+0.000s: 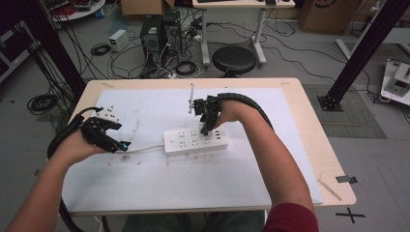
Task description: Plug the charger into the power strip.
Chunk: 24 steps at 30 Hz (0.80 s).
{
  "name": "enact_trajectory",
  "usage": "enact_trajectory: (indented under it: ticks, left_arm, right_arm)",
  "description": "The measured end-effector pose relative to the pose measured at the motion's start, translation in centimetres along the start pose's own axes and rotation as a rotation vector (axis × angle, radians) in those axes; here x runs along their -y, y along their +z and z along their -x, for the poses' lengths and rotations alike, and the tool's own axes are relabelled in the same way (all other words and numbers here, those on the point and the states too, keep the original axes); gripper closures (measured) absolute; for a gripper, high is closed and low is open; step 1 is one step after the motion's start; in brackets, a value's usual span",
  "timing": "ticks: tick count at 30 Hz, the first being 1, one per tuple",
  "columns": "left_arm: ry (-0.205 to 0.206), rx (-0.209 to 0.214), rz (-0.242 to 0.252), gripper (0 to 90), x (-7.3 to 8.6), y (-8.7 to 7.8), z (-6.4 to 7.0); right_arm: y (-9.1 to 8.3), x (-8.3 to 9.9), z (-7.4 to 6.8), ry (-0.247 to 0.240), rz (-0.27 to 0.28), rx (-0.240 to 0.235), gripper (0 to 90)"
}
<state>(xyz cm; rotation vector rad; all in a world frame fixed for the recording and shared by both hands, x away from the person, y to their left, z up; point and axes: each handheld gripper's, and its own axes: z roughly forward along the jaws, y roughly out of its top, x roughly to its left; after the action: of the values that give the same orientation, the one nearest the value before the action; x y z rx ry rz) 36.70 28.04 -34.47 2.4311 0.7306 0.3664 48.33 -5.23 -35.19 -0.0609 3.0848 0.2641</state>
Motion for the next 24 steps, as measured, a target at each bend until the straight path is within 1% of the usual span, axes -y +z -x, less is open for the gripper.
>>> enact_trajectory:
  ticks: [1,3,5,6,7,8,9,10,12,13,14,15,16,17,19,20,21,22,23,24]
  left_arm:
    - [0.002,-0.001,-0.004,20.6,-0.1,-0.1,0.0]
    - [0.010,-0.001,-0.007,20.6,-0.3,-0.2,0.0]
    - [0.015,-0.005,-0.011,20.6,-0.6,-0.2,0.1]
    - [0.021,-0.007,-0.010,20.6,-0.7,-0.2,0.1]
    - [0.022,-0.005,-0.009,20.6,-0.8,-0.3,0.2]
    - [0.020,-0.004,-0.003,20.6,-0.9,-0.2,0.3]
    - [0.029,-0.004,-0.006,20.6,-1.1,-0.3,0.3]
    - [0.033,-0.003,-0.008,20.6,-1.2,-0.3,0.4]
    - [0.043,-0.005,-0.008,20.6,-1.5,-0.4,0.5]
    - [0.040,-0.002,-0.005,20.6,-1.6,-0.4,0.6]
    - [0.040,-0.002,-0.005,20.6,-1.6,-0.4,0.6]
    - [0.061,-0.005,-0.003,20.6,-1.9,-0.5,0.8]
    - [0.066,-0.004,-0.001,20.6,-2.1,-0.6,0.8]
    - [0.072,-0.005,0.001,20.6,-2.2,-0.6,0.9]
    - [0.080,-0.005,0.011,20.6,-2.6,-0.7,0.9]
    - [0.087,-0.005,0.016,20.6,-2.8,-0.8,1.0]
    - [0.095,-0.007,0.019,20.6,-2.9,-0.9,1.0]
    - [0.100,-0.004,0.024,20.6,-3.2,-1.0,1.1]
    - [0.104,-0.001,0.030,20.6,-3.3,-1.0,1.1]
    - [0.114,-0.003,0.033,20.6,-3.5,-1.0,1.2]
  right_arm:
    - [-0.3,0.2,-0.1,0.013,0.013,0.005,41.6]
    - [-1.0,0.7,-0.4,0.036,0.057,0.009,40.1]
    - [-1.5,1.0,-0.8,0.060,0.090,0.021,35.9]
    - [-1.8,1.2,-1.0,0.075,0.109,0.027,32.3]
    - [-2.1,1.4,-1.1,0.085,0.125,0.040,29.8]
    - [-2.4,1.6,-1.4,0.100,0.137,0.050,29.7]
    - [-2.7,1.8,-1.7,0.110,0.153,0.063,28.5]
    - [-3.0,2.0,-2.0,0.110,0.175,0.068,26.9]
    - [-3.5,2.5,-2.5,0.131,0.199,0.069,26.1]
    - [-3.7,2.8,-2.8,0.133,0.205,0.072,26.0]
    - [-3.7,2.8,-2.8,0.133,0.205,0.072,26.0]
    - [-3.9,3.0,-3.1,0.140,0.212,0.069,25.5]
    - [-4.4,3.6,-3.6,0.159,0.235,0.072,25.2]
    - [-4.7,3.9,-3.9,0.163,0.245,0.072,25.1]
    - [-5.1,4.3,-4.4,0.175,0.264,0.085,21.5]
    - [-5.4,4.5,-4.7,0.183,0.273,0.092,21.6]
    - [-5.6,4.7,-5.0,0.180,0.284,0.094,21.6]
    - [-5.9,5.0,-5.3,0.185,0.301,0.097,21.5]
    - [-6.4,5.5,-5.8,0.198,0.331,0.104,21.5]
    - [-6.4,5.5,-5.8,0.198,0.331,0.104,21.5]
